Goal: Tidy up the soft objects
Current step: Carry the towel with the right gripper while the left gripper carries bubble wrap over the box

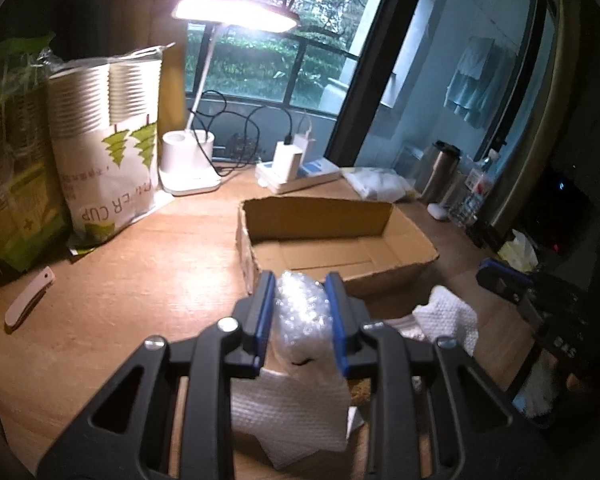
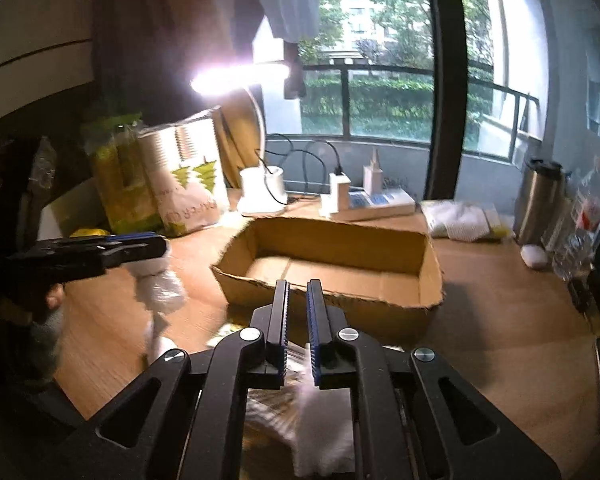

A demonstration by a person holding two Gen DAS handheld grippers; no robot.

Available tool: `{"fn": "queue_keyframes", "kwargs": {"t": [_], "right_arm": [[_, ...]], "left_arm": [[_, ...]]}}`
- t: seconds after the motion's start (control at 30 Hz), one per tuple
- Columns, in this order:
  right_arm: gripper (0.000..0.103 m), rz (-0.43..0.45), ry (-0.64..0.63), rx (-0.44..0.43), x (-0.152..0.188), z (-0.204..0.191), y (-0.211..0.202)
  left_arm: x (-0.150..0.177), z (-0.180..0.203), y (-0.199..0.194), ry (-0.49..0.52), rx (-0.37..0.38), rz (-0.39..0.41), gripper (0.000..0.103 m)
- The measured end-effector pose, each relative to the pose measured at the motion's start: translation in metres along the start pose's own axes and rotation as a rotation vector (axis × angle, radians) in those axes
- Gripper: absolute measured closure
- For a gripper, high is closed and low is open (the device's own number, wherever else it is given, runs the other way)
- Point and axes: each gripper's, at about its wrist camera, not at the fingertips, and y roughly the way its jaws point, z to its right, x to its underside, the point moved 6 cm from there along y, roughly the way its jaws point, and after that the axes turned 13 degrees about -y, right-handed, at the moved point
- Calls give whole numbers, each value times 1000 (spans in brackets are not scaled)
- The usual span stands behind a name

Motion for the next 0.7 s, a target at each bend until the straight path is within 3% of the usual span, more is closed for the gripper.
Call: {"fn": "queue_keyframes", "kwargs": {"t": [0.13, 0.3, 0.33, 0.37, 0.43, 0.7], "right_arm": [[93, -22, -23, -40, 2, -19, 7], [92, -101, -51, -192, 15, -74, 37], [85, -120, -60, -218, 17, -87, 44], [69, -143, -66, -244, 21, -100, 53], [51, -184, -78, -295, 27, -120, 67], [48, -352, -68, -321, 54, -155, 114]], "left_arm": [[8, -17, 2, -26, -16, -5, 76], [17, -39, -4, -76, -19, -3, 76], [18, -43, -7, -81, -21, 3, 76], [19, -48, -10, -86, -24, 10, 76], [20, -56, -16, -97, -27, 17, 76], [34, -86, -31, -127, -39, 9, 76]]}}
